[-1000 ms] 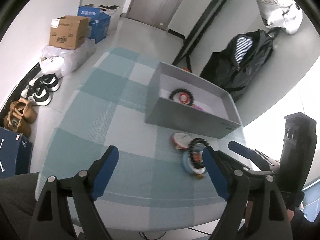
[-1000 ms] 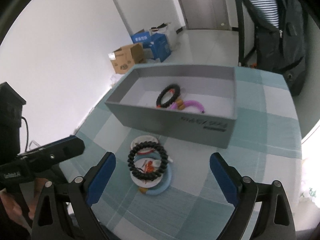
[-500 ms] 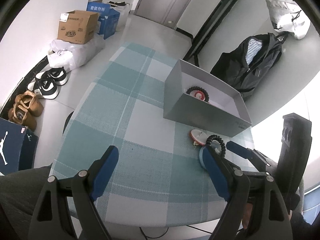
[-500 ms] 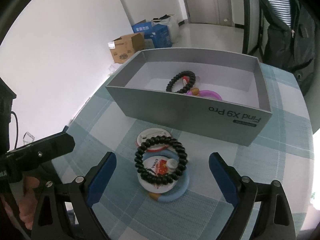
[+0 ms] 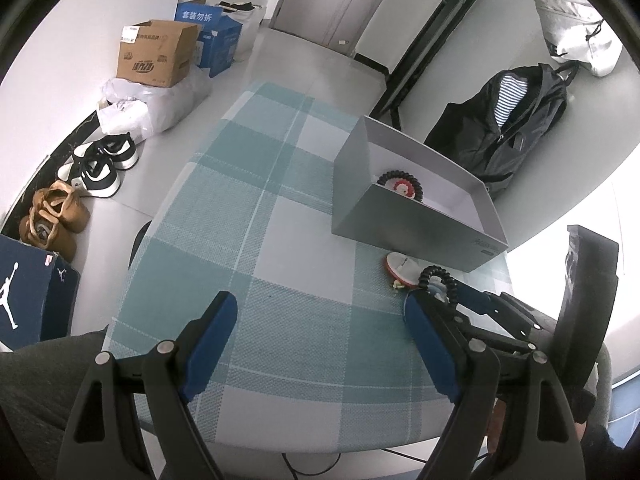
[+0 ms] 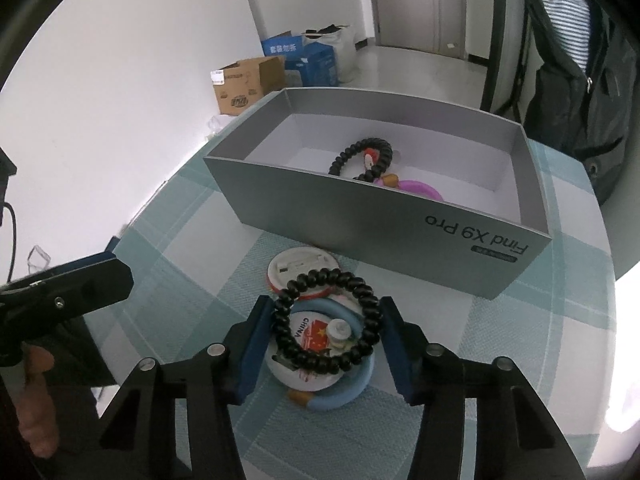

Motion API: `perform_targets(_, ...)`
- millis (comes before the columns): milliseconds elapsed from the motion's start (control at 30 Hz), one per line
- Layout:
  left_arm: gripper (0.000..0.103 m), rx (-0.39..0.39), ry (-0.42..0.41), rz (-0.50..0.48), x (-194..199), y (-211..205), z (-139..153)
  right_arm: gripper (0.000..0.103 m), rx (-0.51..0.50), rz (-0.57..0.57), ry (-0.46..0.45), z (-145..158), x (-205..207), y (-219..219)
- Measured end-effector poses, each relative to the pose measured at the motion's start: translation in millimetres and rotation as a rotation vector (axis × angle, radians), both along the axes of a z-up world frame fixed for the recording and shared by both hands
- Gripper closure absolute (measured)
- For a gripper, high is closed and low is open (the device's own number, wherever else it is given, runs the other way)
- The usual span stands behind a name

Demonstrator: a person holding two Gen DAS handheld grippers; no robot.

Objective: Organize jewelry
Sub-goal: 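Grasp the black beaded bracelet with the right gripper and lift it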

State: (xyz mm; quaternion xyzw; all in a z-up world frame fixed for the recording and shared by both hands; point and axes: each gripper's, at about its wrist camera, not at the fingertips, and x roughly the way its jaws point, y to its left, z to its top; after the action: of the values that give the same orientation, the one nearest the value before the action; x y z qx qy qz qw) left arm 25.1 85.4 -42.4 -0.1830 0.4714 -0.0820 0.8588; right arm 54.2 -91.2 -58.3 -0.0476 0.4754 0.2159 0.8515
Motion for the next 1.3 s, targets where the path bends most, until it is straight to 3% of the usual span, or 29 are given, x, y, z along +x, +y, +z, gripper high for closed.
perform_targets(367,0.020,0.012,0.023,-0.033,2.2,-7.2,-4.2,0.052,0.126,-0.036,-0.022,21.4,-2.5,-21.2)
perform_targets(767,0.020,0.035,0.028,-0.257,1.1,-71.0,3.1,0.052,0.180,-0.162,-0.052,41.6,1.4,-79.2)
perform_targets(967,0.020,0.128,0.067,-0.304,10.7,-96.8,-2.3,0.052,0.210,-0.218,-0.046,44.3,2.4,-111.0)
perform_targets(1300,0.020,0.316,0.106,-0.313,19.0,-117.6,-15.3,0.052,0.237,-0.227,-0.051,48.9,-3.2,-123.9)
